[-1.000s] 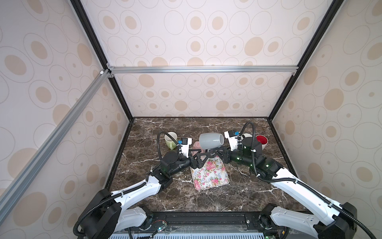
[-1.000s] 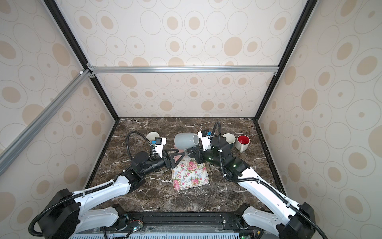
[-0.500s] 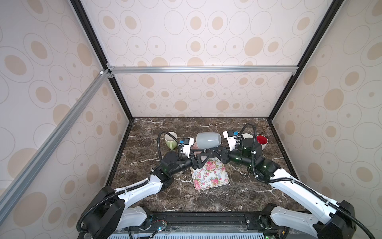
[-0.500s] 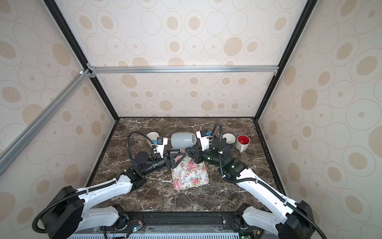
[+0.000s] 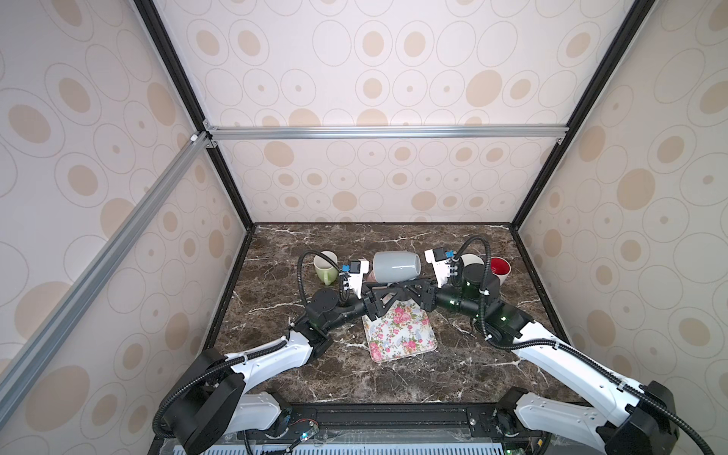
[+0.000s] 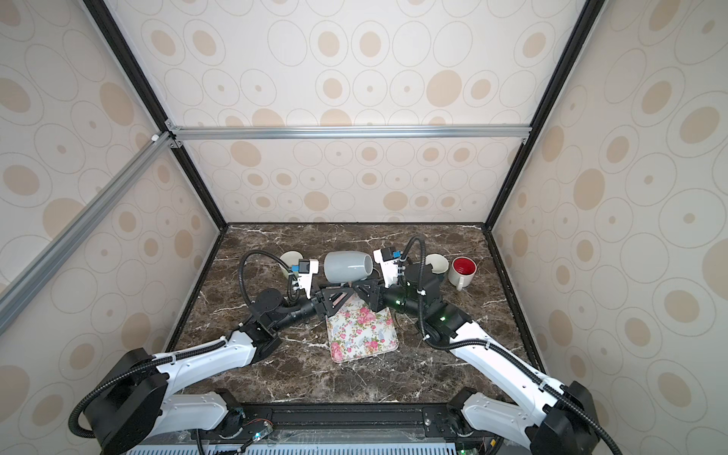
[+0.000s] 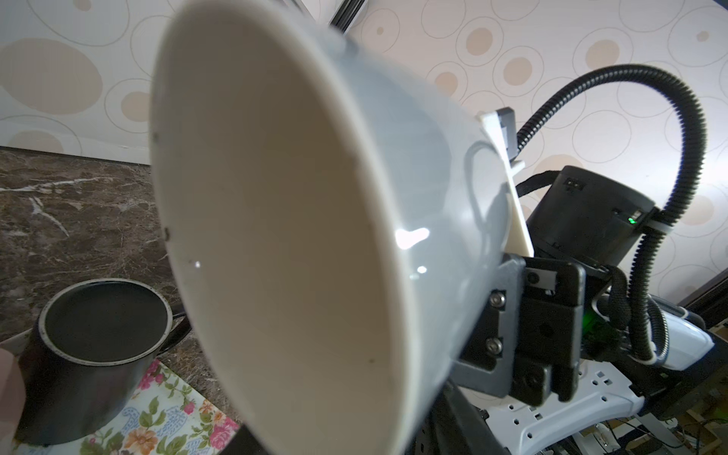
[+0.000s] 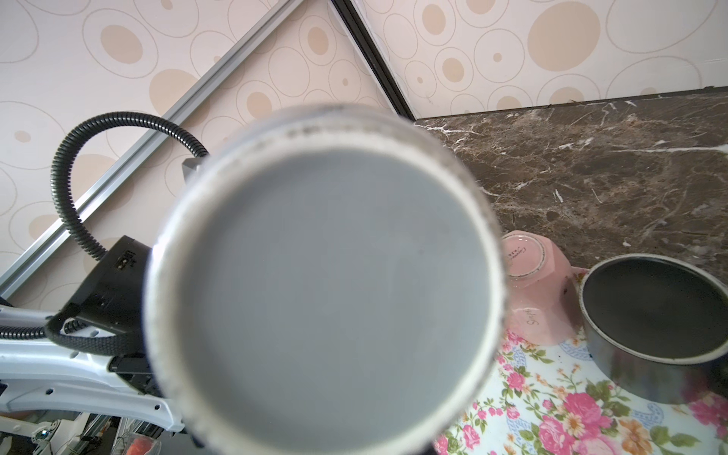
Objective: Turn the mug right side up
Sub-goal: 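Close the left gripper on the grey mug while the right gripper holds it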
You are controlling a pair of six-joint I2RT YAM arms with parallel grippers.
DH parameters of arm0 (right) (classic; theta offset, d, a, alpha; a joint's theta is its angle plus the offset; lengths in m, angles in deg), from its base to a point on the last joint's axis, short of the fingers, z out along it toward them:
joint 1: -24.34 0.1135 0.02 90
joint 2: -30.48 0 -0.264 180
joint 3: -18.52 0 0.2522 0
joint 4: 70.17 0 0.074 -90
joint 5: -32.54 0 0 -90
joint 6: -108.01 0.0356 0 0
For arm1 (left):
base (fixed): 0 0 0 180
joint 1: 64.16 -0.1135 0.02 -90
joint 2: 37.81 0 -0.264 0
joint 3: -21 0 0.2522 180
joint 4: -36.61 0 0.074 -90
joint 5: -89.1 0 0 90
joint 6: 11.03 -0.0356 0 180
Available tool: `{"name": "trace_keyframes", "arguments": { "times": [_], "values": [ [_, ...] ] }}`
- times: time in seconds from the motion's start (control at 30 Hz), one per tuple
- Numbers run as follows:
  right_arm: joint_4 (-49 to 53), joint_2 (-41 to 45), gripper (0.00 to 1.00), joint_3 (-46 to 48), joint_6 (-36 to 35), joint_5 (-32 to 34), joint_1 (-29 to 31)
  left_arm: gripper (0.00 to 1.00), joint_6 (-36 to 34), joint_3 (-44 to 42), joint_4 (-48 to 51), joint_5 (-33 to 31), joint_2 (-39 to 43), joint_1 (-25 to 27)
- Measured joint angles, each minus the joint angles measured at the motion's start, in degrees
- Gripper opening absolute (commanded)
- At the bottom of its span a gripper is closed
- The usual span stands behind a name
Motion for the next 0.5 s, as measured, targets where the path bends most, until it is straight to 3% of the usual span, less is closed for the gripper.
{"name": "trace_keyframes", "arguments": {
  "times": [0.17,0.5],
  "values": [
    [-1.4,0.0,0.0,0.2,0.2,-0.7,-0.1,0.37,0.5,0.0,-1.4,0.1,-0.3,-0.3],
    [-4.2,-1.2,0.0,0.2,0.5,-3.0,-1.0,0.37,0.3,0.0,-3.0,-0.4,-0.3,-0.8]
  ]
}}
